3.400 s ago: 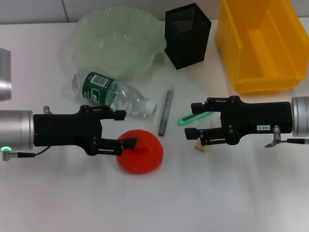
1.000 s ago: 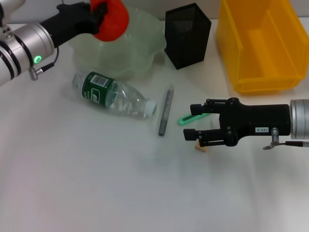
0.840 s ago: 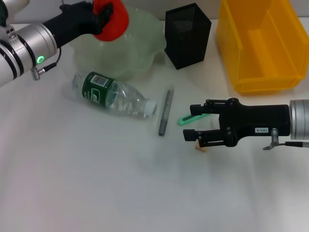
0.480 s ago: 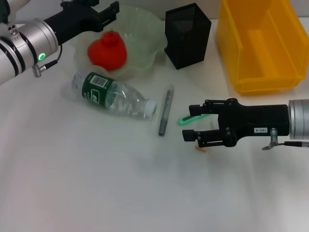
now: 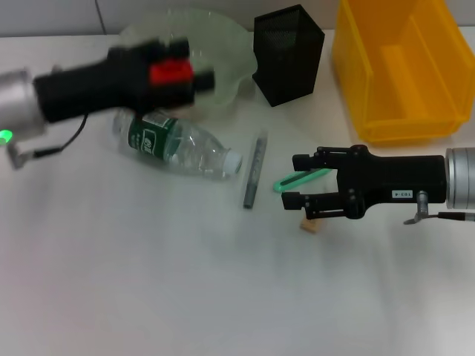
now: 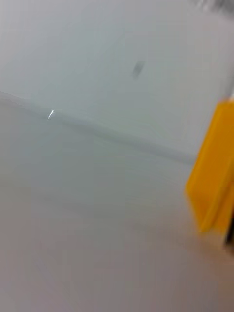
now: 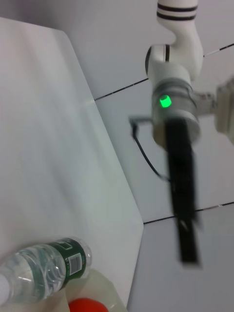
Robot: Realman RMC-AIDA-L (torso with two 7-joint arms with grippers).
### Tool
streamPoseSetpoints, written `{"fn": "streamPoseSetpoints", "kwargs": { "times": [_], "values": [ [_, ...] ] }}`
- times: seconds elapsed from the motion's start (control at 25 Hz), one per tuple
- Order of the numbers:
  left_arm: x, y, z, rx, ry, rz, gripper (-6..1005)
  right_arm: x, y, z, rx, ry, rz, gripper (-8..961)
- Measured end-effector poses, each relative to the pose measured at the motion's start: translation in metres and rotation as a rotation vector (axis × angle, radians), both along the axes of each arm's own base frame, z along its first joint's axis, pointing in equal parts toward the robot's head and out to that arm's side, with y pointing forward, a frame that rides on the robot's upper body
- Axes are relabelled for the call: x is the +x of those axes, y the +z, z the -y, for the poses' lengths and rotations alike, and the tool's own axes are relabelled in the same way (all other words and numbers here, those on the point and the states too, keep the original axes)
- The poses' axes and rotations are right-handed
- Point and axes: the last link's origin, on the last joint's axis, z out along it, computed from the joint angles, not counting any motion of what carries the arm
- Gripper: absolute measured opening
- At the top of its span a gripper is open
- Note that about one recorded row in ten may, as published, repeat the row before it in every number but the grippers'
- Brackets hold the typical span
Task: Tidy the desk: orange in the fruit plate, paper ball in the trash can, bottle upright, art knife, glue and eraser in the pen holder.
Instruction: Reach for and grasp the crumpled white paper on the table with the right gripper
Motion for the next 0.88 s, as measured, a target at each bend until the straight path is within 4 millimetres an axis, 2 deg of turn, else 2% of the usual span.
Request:
{"fn": "streamPoseSetpoints", "kwargs": {
  "times": [0.04, 0.08, 0.12, 0.28, 0.32, 0.52, 0.72, 0.8, 0.84, 0.88],
  "values": [
    [-0.004, 0.002, 0.009, -0.046, -0.016, -0.012, 832, 0.0, 0.001, -0.001, 0.005, 0.0, -0.001, 785],
    [-0.004, 0.002, 0.009, -0.046, -0.016, -0.012, 845, 0.0, 0.001, -0.001, 0.005, 0.0, -0.001, 785],
    [-0.013, 0.005, 0.021, -0.094, -0.031, -0.028, 859, -0.001, 0.002, -0.002, 0.007, 0.003, -0.001, 785],
    [-0.027, 0.002, 0.035, -0.141, -0.04, -0.07, 858, -0.002, 0.004, -0.003, 0.008, 0.004, -0.001, 785],
    [-0.038, -0.006, 0.045, -0.169, -0.038, -0.127, 858, -0.002, 0.005, -0.004, 0.009, 0.003, 0.0, 785],
    [-0.047, -0.021, 0.056, -0.186, -0.054, -0.175, 856, -0.012, 0.011, -0.013, -0.004, -0.005, 0.025, 784],
    [-0.049, -0.03, 0.062, -0.187, -0.064, -0.164, 855, -0.043, 0.03, -0.03, -0.073, -0.029, 0.096, 784],
    [-0.048, -0.032, 0.062, -0.187, -0.065, -0.163, 854, -0.059, 0.039, -0.039, -0.105, -0.056, 0.183, 784],
    [-0.047, -0.034, 0.062, -0.186, -0.066, -0.162, 854, -0.076, 0.048, -0.048, -0.141, -0.092, 0.308, 784],
    [-0.047, -0.034, 0.062, -0.186, -0.066, -0.162, 853, -0.076, 0.048, -0.048, -0.141, -0.092, 0.308, 784]
  ]
}}
